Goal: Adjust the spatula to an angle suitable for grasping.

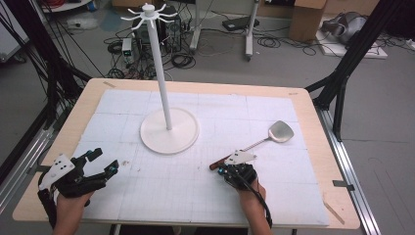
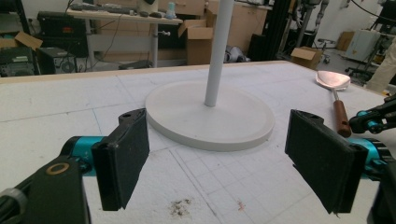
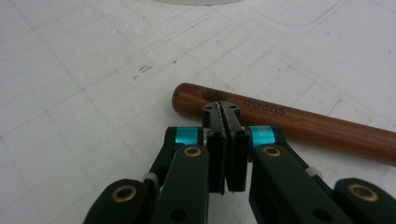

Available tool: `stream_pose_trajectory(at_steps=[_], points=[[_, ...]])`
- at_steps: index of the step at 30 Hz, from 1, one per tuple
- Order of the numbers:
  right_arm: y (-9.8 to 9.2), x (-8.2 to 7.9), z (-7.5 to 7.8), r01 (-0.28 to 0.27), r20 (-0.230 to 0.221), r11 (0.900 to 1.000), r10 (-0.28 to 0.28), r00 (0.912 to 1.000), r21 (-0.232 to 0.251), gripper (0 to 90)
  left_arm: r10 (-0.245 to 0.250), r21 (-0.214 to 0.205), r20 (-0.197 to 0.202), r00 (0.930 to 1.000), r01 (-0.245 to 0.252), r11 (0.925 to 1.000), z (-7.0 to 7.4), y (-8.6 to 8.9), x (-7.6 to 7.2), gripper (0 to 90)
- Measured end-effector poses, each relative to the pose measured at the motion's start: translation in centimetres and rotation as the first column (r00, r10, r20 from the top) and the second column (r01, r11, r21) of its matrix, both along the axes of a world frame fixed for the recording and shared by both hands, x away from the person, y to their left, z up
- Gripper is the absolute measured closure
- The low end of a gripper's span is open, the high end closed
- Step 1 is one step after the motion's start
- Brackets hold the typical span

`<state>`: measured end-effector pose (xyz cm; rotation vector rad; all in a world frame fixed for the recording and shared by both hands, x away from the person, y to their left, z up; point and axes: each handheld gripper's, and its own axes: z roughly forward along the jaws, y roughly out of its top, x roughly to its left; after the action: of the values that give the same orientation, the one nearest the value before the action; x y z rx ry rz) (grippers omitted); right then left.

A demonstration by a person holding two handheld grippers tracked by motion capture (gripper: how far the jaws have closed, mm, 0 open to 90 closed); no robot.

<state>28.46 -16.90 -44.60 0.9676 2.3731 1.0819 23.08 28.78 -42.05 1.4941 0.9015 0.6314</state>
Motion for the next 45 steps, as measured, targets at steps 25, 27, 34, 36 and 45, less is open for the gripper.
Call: stream_pose_trajectory(at_steps=[25,27,34,36,45], points=[[-8.4,7.7,2.4,0.393,0.013,0.919,-0.394,0.9192,0.031,89.2,-0.009,0.004,-0.014,0.9999,0.009,1.0,-0.2,0.0,0.1,22.6],[-9.2,8.2,2.1,0.425,0.001,0.9047,-0.425,0.9051,0.03,89.2,-0.008,0.003,-0.016,0.9998,0.008,1.0,-0.2,0.1,0.2,22.6],[-9.5,10.2,3.0,0.421,-0.003,0.9064,-0.422,0.9068,-0.03,88.6,-0.009,0.003,-0.021,0.9997,0.009,1.0,-0.3,0.1,0.3,22.7],[-9.5,10.7,3.1,0.418,-0.006,0.9062,-0.419,0.9079,-0.064,88.1,-0.013,0.007,-0.021,0.9997,0.013,0.9999,-0.3,0.1,0.2,22.7],[-10.7,11.1,1.9,0.448,-0.077,0.8884,-0.456,0.8867,-0.102,88.3,-0.013,0.003,-0.022,0.9997,0.013,0.9999,-0.3,0.0,0.1,23.1]])
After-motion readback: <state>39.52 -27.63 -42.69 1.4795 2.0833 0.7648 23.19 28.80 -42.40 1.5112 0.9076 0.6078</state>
